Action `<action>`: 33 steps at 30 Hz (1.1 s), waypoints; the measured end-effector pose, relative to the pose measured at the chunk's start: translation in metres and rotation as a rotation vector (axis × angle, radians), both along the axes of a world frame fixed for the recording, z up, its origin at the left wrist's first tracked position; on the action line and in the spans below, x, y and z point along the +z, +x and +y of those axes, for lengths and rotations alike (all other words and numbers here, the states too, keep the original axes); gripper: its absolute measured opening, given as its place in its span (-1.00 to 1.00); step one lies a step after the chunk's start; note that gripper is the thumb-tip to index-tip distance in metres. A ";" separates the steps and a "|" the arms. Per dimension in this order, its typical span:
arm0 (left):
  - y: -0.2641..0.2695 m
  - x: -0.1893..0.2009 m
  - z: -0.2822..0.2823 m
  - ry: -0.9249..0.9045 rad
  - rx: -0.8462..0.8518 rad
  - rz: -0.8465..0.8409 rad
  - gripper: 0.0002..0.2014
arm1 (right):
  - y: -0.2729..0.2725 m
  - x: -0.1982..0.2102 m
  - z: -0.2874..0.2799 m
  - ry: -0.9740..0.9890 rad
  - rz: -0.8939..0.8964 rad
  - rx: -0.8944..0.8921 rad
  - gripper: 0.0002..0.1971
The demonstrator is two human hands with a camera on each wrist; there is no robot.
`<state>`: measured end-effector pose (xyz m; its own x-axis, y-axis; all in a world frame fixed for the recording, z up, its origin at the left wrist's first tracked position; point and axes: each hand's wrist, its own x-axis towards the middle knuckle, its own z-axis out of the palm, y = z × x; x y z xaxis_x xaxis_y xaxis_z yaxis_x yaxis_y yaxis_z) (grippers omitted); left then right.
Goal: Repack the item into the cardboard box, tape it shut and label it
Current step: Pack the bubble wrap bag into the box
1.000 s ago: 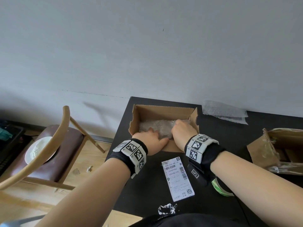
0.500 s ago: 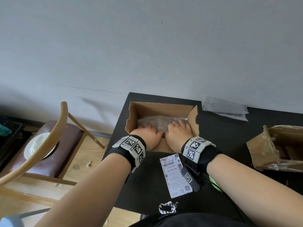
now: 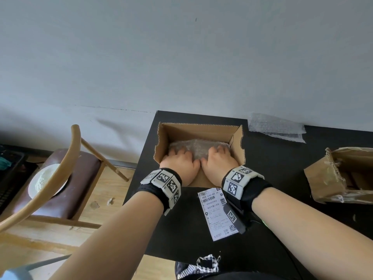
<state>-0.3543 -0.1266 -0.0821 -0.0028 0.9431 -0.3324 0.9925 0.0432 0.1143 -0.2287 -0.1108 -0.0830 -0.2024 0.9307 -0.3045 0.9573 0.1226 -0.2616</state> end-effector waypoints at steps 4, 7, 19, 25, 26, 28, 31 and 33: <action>0.003 -0.003 -0.014 0.200 -0.002 0.017 -0.52 | 0.004 -0.002 -0.010 0.125 0.087 0.050 -0.58; 0.003 -0.003 -0.015 0.162 -0.027 0.013 -0.52 | 0.006 -0.001 -0.013 0.092 0.102 0.082 -0.71; 0.008 0.014 -0.016 0.139 -0.053 0.111 -0.58 | 0.012 0.014 -0.004 -0.081 0.144 0.223 -0.52; 0.009 0.023 -0.009 0.051 -0.095 -0.011 -0.57 | 0.021 0.018 -0.005 -0.011 0.181 0.217 -0.58; 0.010 0.023 -0.007 0.014 -0.099 -0.013 -0.56 | 0.023 0.019 -0.006 -0.008 0.179 0.217 -0.60; 0.012 0.025 -0.005 -0.035 -0.085 -0.007 -0.56 | 0.027 0.021 -0.009 0.021 0.192 0.216 -0.64; 0.019 0.031 -0.001 0.002 -0.062 0.018 -0.59 | 0.036 0.029 -0.013 0.133 0.301 0.203 -0.65; 0.027 0.038 0.003 0.133 -0.047 -0.026 -0.61 | 0.044 0.037 -0.015 0.300 0.456 0.189 -0.67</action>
